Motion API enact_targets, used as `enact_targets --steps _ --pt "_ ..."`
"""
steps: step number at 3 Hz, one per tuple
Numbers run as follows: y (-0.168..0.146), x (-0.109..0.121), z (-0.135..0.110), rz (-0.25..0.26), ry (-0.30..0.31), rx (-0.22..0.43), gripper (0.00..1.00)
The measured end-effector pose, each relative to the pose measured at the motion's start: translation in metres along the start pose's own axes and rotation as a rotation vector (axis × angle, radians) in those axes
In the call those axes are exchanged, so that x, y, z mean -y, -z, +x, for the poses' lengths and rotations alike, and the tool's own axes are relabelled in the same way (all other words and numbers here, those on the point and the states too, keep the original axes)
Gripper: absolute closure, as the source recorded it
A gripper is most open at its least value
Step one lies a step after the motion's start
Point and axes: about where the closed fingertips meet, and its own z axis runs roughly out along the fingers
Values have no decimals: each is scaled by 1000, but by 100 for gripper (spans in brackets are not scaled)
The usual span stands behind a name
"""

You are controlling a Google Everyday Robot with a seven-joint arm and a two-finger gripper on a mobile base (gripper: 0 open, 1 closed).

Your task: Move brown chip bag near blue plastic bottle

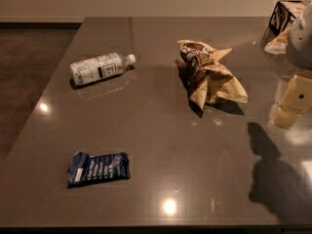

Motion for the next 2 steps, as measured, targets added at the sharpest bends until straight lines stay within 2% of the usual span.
enact_targets --steps 1,2 --pt "0 0 0 0 0 0 0" --pt "-7 13 -11 -9 -9 23 0"
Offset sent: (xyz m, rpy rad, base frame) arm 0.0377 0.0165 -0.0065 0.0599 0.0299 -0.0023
